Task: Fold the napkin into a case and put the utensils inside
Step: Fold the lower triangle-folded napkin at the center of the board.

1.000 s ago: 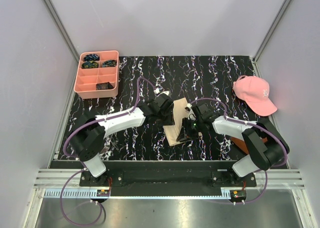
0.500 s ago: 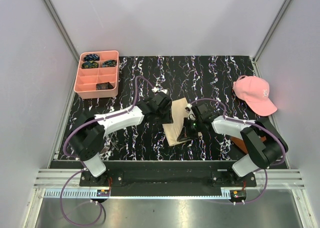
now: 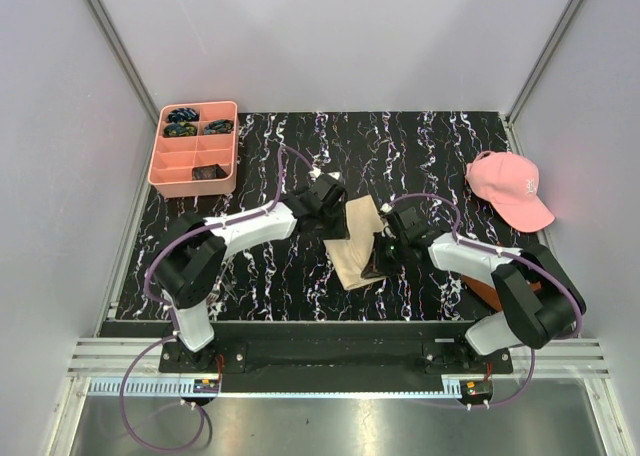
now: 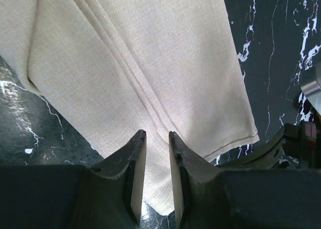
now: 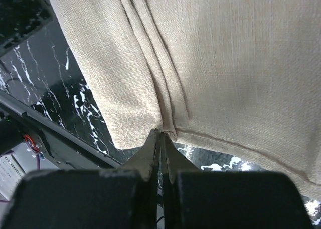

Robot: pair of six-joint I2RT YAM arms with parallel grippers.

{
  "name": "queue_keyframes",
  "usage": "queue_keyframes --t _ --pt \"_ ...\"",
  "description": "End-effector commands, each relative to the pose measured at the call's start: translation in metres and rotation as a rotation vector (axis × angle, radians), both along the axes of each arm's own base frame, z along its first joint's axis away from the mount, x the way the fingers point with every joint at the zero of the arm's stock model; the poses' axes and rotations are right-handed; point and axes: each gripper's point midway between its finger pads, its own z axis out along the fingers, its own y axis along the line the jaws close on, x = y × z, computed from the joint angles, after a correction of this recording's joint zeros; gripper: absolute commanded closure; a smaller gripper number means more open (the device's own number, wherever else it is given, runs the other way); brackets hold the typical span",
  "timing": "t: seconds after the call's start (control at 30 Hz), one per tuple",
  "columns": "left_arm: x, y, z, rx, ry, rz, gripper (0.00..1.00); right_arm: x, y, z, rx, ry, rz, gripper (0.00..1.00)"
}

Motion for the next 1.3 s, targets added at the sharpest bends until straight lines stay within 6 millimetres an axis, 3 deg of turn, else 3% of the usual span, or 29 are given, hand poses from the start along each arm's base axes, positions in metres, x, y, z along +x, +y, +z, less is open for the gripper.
queue_keyframes --t 0.0,0.13,0.23,0.37,0.5,0.73,1.0,1.1,1.27 --pt "-0.001 -0.012 0.014 -0.074 -0.025 -0.039 0.73 -0.002 -0.01 -0.01 -0.06 -0.008 -0.023 1.0" --pt "-0.006 -0.006 0.003 -0.058 -0.011 -0.034 0.74 -0.006 -0.011 -0.004 -0.037 -0.025 -0.012 1.0" --pt "-0.009 -0.001 -0.014 -0.027 0.01 -0.03 0.76 -0.003 -0.006 0.017 0.015 -0.08 -0.009 1.0" --pt "-0.006 0.003 -0.025 0.005 0.006 -0.017 0.77 -0.001 -0.01 0.025 0.006 -0.1 -0.043 1.0" --pt "-0.003 0.006 -0.029 0.027 -0.001 -0.017 0.78 -0.001 -0.018 0.008 -0.055 -0.061 -0.075 1.0" --pt "0.0 0.002 -0.019 0.019 -0.022 -0.039 0.78 -0.01 -0.02 -0.026 -0.101 0.039 -0.07 1.0" --pt "-0.004 -0.001 0.002 -0.03 -0.037 -0.052 0.78 -0.013 -0.02 -0.032 -0.101 0.06 -0.069 1.0" --pt "-0.006 0.002 -0.009 -0.013 -0.022 -0.049 0.78 -0.015 -0.019 -0.032 -0.093 0.07 -0.076 1.0" --pt "-0.011 0.009 -0.05 0.04 0.033 -0.056 0.85 -0.023 -0.02 -0.033 -0.074 0.088 -0.077 1.0"
